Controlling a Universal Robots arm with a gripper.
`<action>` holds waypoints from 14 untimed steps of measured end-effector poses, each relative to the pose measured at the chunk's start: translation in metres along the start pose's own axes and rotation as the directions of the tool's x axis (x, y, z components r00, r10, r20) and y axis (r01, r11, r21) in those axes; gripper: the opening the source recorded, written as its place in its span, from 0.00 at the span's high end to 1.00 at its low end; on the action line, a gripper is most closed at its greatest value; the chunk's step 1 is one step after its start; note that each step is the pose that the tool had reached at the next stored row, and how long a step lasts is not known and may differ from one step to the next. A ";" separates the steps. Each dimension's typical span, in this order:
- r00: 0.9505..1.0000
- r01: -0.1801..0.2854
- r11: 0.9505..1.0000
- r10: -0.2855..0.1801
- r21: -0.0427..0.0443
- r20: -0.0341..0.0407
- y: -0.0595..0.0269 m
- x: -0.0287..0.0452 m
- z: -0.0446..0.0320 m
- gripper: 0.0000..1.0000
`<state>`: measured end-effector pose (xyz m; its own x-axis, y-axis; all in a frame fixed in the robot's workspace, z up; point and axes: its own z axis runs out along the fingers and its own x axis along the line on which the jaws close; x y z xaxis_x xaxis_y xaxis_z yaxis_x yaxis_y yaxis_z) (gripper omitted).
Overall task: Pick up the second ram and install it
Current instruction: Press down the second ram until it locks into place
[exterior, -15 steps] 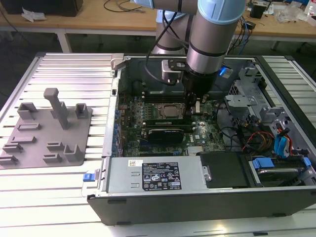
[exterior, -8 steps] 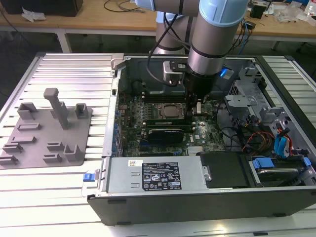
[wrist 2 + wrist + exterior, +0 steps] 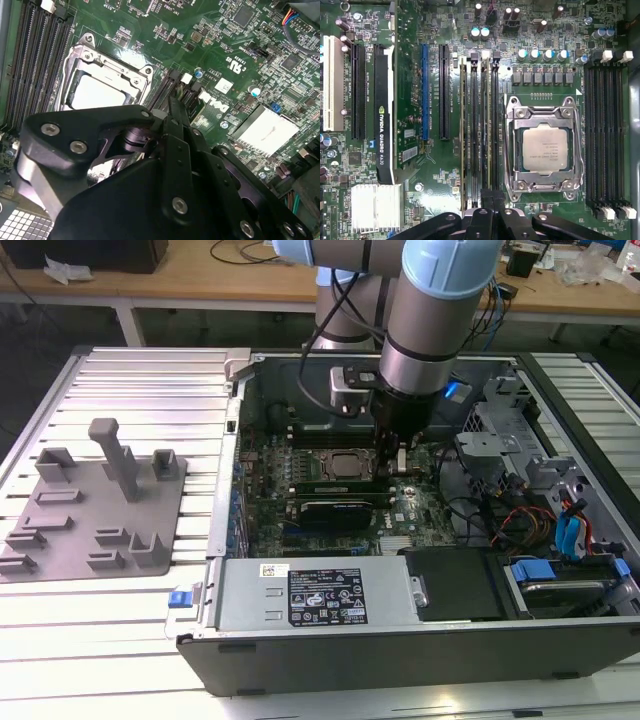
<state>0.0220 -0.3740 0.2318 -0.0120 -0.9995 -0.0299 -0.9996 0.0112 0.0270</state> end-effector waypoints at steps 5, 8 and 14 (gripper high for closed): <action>1.000 0.000 1.000 0.000 0.000 0.000 -0.0001 0.0000 0.0009 0.92; 1.000 0.000 1.000 0.000 0.000 0.000 -0.0001 0.0000 0.0013 0.92; 1.000 0.000 1.000 0.000 0.001 0.000 -0.0001 0.0001 0.0032 0.92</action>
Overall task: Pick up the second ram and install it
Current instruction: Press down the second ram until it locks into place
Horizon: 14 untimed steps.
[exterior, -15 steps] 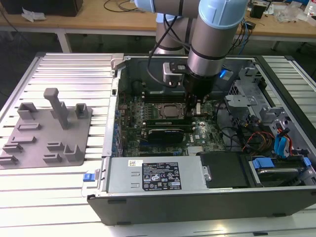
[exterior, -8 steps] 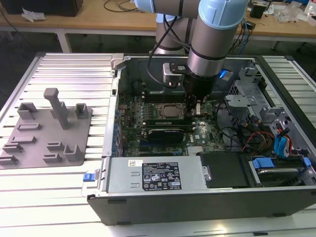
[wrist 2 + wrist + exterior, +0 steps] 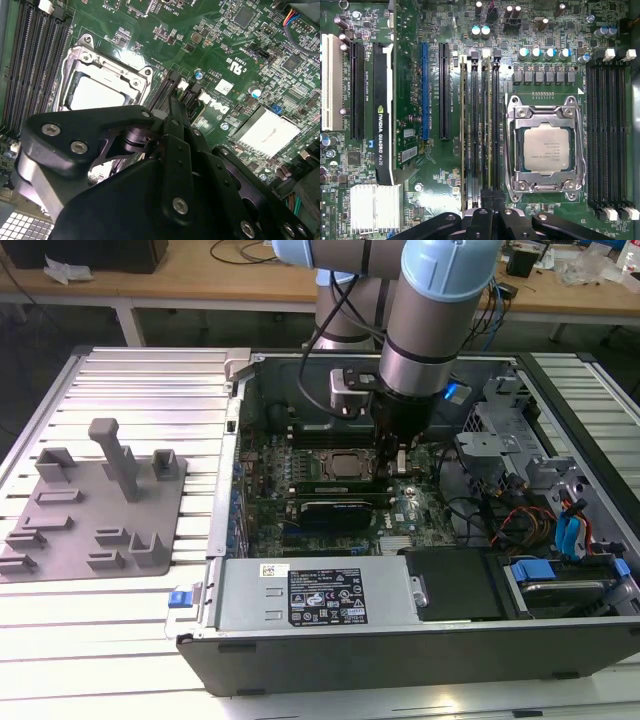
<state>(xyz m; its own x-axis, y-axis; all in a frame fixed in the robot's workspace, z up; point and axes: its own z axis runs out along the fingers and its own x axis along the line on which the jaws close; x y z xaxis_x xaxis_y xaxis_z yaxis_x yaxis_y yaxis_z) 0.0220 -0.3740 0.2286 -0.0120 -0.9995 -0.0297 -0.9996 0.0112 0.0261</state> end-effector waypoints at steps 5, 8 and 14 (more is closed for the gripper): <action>1.000 0.000 1.000 0.000 0.000 0.001 0.0003 -0.0004 -0.0118 0.92; 1.000 0.000 1.000 0.000 0.000 0.001 0.0003 -0.0005 -0.0125 0.92; 1.000 0.000 1.000 0.000 0.000 0.000 0.0020 -0.0004 -0.0130 0.92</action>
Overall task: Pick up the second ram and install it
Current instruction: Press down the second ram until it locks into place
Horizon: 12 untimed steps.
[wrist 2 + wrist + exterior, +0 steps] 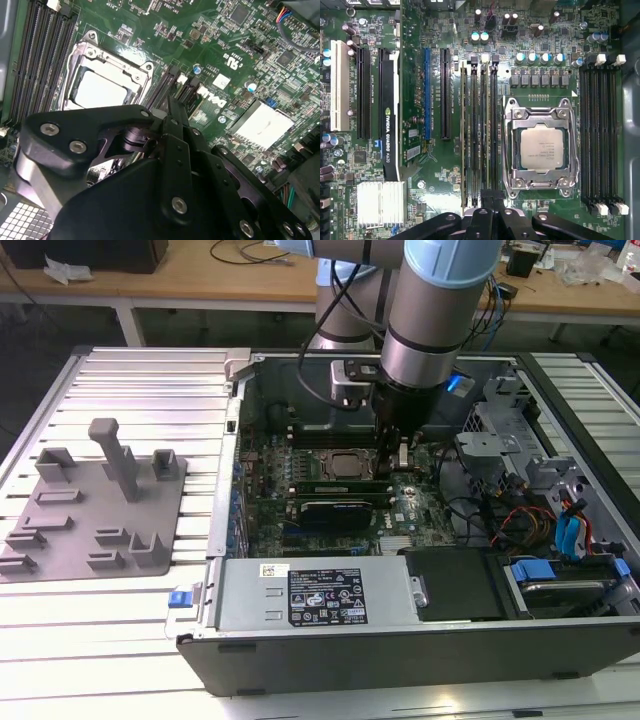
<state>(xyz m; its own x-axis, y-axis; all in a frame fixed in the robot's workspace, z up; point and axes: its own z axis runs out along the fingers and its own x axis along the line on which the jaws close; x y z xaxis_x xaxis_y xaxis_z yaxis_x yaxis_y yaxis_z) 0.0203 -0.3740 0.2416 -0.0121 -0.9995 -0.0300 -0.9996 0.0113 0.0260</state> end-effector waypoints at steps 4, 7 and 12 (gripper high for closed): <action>1.000 0.000 1.000 0.000 0.000 0.000 0.0123 0.0001 0.0004 0.92; 1.000 0.000 1.000 0.000 0.000 0.000 0.0268 0.0003 0.0007 0.92; 1.000 0.000 1.000 0.000 0.000 0.000 0.0516 0.0006 0.0015 0.92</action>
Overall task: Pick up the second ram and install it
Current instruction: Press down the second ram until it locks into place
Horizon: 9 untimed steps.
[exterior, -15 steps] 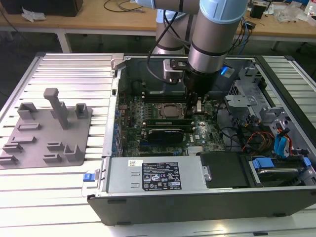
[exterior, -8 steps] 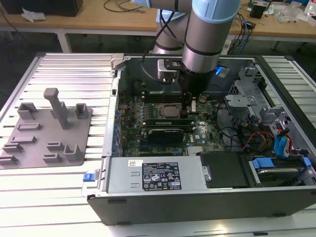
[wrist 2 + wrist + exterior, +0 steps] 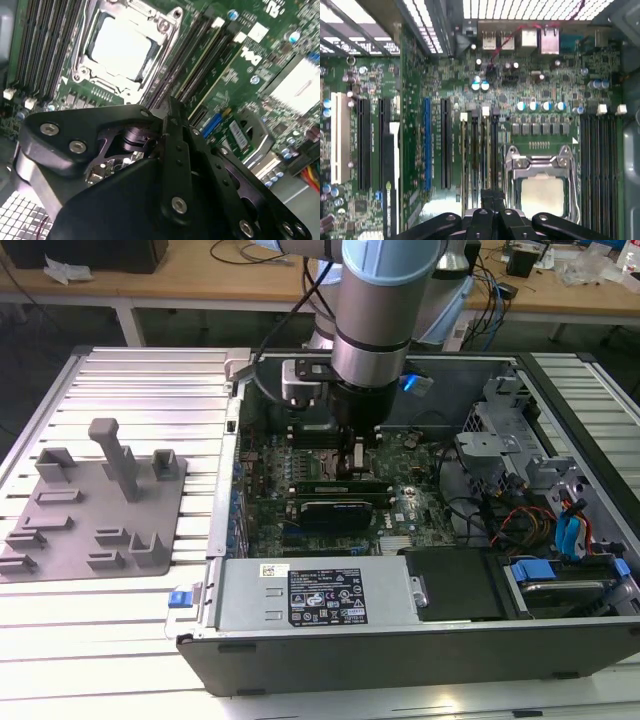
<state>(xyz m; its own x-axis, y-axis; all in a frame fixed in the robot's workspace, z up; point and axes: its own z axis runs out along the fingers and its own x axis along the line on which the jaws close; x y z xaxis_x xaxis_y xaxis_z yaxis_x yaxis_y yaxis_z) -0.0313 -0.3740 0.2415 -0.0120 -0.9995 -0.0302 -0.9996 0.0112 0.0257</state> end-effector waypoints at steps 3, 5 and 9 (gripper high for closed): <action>1.000 0.000 1.000 0.000 0.000 0.000 0.0156 0.0002 0.0007 0.92; 1.000 0.000 1.000 0.000 0.000 0.000 0.0240 0.0003 0.0022 0.92; 1.000 0.000 1.000 0.000 0.000 0.000 0.0284 0.0005 0.0062 0.92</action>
<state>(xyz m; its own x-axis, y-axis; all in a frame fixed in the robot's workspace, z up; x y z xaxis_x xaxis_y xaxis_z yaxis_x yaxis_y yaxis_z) -0.0599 -0.3740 0.2360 -0.0122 -0.9995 -0.0299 -0.9996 0.0115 0.0257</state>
